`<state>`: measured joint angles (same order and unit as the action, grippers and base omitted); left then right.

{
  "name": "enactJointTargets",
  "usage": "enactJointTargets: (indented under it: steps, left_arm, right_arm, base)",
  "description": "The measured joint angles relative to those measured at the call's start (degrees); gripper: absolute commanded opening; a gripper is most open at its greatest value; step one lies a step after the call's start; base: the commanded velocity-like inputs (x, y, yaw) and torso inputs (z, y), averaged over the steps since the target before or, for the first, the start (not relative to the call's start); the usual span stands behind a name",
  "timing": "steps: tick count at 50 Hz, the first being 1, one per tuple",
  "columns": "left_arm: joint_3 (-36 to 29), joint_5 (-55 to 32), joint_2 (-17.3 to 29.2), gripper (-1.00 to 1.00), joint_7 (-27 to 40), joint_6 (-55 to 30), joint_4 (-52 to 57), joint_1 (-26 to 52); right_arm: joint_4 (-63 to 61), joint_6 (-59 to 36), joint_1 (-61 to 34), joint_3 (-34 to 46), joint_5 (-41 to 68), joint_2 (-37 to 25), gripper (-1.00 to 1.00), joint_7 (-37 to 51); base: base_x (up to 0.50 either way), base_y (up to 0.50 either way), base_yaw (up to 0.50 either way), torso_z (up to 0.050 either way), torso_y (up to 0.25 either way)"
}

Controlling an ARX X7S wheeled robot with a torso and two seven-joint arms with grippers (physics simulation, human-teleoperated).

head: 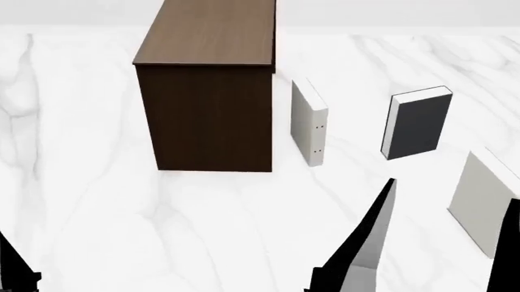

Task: Pick up the book in the middle and place it on the cabinet shelf.

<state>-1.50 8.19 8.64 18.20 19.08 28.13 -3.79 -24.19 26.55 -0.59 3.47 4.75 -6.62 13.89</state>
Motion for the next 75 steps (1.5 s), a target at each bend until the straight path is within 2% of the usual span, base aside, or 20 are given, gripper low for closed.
enactJointTargets:
  steps: [52, 57, 64, 75]
  left_arm:
    - [-2.94, 0.2, 2.99, 1.0, 2.46, 0.42, 1.11, -0.72]
    - [-3.23, 0.14, 3.22, 1.0, 2.63, 0.46, 0.87, -0.67]
    - [-3.77, 0.13, 3.53, 1.0, 2.78, 0.6, 0.58, -0.81]
    - [-4.7, -0.25, 4.01, 1.0, 2.77, 0.38, 0.25, -1.06]
  right_arm:
    - [-0.77, -1.5, 0.24, 5.52, -1.92, -3.97, 1.0, 1.56]
    - [-0.58, -2.26, 0.06, 6.03, -1.9, -4.26, 1.0, 1.57]
    - [-0.78, -6.66, -0.96, 6.11, -0.46, -4.07, 1.0, 2.47]
    - [-0.27, -18.91, -6.16, 4.3, 3.18, -3.12, 1.0, 6.29]
  base:
    - [0.5, -0.02, 0.0, 0.0, 0.0]
    - [0.16, 0.0, 0.0, 0.0, 0.002]
    - [0.0, 0.0, 0.0, 0.0, 0.0]
    - [0.0, 0.0, 0.0, 0.0, 0.0]
